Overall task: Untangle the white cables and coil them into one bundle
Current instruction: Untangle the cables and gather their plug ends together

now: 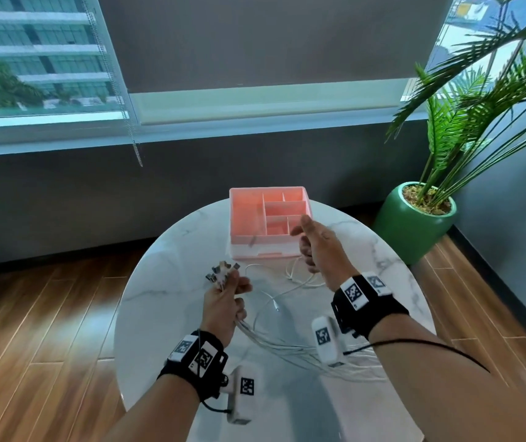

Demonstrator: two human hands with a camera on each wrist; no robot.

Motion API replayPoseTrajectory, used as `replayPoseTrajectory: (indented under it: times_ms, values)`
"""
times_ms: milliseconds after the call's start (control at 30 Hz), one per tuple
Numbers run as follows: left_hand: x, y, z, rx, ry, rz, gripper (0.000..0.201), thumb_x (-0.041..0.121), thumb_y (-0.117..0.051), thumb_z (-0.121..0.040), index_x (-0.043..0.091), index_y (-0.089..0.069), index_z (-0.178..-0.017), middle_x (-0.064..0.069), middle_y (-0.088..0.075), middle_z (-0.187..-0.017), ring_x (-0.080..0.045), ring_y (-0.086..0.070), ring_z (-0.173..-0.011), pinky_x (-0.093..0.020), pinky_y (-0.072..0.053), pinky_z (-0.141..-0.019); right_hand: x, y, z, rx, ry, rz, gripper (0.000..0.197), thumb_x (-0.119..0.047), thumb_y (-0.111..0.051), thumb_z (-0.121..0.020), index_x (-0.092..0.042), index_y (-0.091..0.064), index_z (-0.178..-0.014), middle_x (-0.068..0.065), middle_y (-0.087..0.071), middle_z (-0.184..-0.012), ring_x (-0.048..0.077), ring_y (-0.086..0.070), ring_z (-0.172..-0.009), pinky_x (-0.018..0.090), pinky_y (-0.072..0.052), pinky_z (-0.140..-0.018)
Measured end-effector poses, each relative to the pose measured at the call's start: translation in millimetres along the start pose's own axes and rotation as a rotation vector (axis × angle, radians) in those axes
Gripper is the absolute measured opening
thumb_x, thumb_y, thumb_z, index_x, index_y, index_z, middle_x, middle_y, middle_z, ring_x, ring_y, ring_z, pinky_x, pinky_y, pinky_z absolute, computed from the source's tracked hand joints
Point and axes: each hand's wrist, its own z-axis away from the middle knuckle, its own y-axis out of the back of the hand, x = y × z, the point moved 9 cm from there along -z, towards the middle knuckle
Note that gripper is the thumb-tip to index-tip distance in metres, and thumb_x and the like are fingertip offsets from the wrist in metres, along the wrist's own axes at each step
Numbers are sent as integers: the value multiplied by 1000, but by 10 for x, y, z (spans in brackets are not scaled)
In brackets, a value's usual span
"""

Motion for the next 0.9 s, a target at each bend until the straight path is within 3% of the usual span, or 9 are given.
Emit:
replayPoseTrajectory:
  times_ms: [133,233,333,433,533,600,733,900]
  values:
    - [-10,-157,-20,-41,25,36,30,34,-57,-100,7,-60,-86,0,-41,-57,-8,-31,-40,-20,-26,-37,211,-60,165,-19,-44,44,36,-34,-40,-106,-10,-57,-85,-5,-36,-55,10,-26,-43,22,-23,-39]
    - [-12,-258,-14,-54,37,48,29,33,-56,-101,7,-57,-89,3,-26,-55,-9,-27,-41,-21,-23,-37,336,-171,243,-38,-41,24,32,-27,-44,-105,-7,-58,-84,-4,-36,-51,8,-26,-40,19,-22,-38]
    - [36,-311,7,-72,34,78,38,45,-53,-100,9,-56,-87,4,-21,-56,-9,-23,-42,-22,-20,-38,344,-363,349,-160,15,103,28,-17,-46,-105,-5,-59,-83,-2,-36,-50,6,-29,-39,19,-26,-37]
    - [87,-321,-1,-100,18,63,43,53,-54,-97,11,-57,-85,3,-21,-59,-9,-22,-45,-23,-19,-40,394,-573,461,-343,67,314,26,-12,-51,-102,-9,-63,-80,-13,-45,-47,1,-37,-43,15,-33,-46]
    - [120,-270,-47,-74,-10,19,31,40,-68,-88,11,-59,-89,1,-31,-59,-10,-32,-43,-22,-26,-36,503,-700,545,-501,85,488,21,-14,-56,-99,-14,-67,-81,-15,-52,-53,1,-44,-52,16,-37,-57]
    - [127,-233,-70,-48,-14,41,23,32,-68,-89,14,-57,-83,0,-36,-59,-10,-37,-42,-21,-29,-34,576,-726,569,-560,85,556,17,-17,-59,-98,-19,-67,-83,-19,-58,-60,-3,-50,-57,14,-39,-64]
    - [89,-154,-64,35,38,199,31,29,-59,-100,18,-49,-73,2,-37,-59,-9,-28,-41,-22,-25,-37,691,-489,486,-518,58,685,20,-31,-59,-97,-23,-68,-81,-13,-60,-76,-2,-55,-68,18,-44,-70]
    - [124,-91,-53,67,15,233,17,26,-53,-104,20,-56,-88,2,-42,-65,-8,-28,-43,-19,-22,-39,856,295,361,-381,-110,862,21,-26,-56,-98,-25,-72,-84,-15,-62,-67,-6,-52,-58,20,-38,-63]
